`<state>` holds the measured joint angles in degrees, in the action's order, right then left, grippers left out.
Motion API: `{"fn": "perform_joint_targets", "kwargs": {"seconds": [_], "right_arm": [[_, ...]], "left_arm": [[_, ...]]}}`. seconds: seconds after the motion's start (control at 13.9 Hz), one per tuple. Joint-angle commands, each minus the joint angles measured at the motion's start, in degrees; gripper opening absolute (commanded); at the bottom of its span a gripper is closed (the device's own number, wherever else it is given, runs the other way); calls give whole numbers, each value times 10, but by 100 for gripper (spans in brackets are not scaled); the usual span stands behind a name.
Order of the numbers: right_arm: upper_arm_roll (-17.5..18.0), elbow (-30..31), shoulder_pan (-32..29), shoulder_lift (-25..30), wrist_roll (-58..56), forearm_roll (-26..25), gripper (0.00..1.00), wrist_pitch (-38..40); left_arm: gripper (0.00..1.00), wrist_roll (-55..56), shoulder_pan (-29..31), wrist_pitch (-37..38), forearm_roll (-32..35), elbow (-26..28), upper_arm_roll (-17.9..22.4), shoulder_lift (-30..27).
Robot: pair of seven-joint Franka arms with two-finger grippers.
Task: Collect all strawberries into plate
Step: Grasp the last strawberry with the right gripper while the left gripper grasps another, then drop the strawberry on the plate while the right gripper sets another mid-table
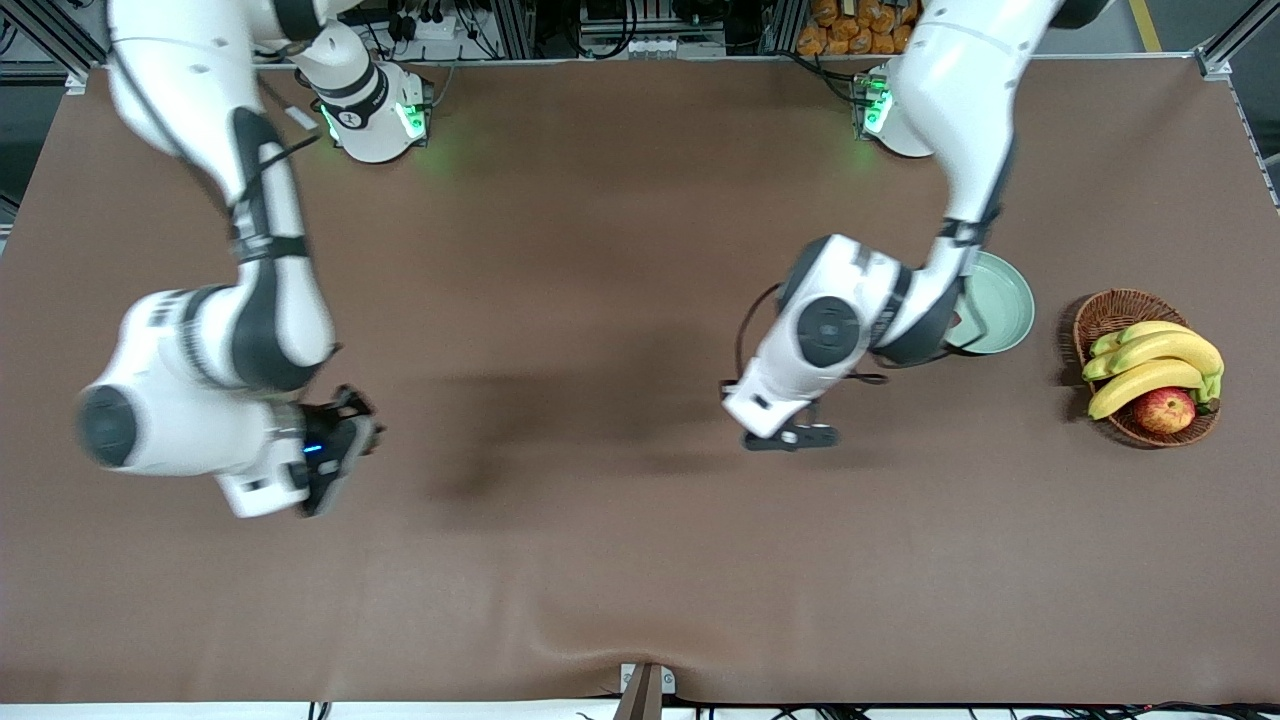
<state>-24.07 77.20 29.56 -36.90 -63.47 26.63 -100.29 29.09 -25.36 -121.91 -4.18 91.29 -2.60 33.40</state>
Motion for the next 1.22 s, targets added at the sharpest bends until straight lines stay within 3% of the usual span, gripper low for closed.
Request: {"fn": "perform_joint_targets", "kwargs": {"seconds": [0.0, 0.29, 0.65, 0.86, 1.15], "right_arm": [[-4, 15, 68, 20, -11, 0, 6, -1], [-3, -9, 153, 10, 0, 3, 6, -38], [25, -8, 204, -29, 46, 51, 6, -177], [56, -6, 223, -58, 134, 47, 6, -262], [57, 0, 268, -92, 157, 44, 7, -334]], "left_arm": [[10, -59, 51, -3, 4, 72, -7, -55], [11, -156, 145, -8, 2, 164, -10, -120], [10, -206, 214, -12, 4, 275, -9, -189], [10, -323, 288, -13, 4, 307, -9, -207], [10, -386, 333, -14, 4, 327, -8, -199]]}}
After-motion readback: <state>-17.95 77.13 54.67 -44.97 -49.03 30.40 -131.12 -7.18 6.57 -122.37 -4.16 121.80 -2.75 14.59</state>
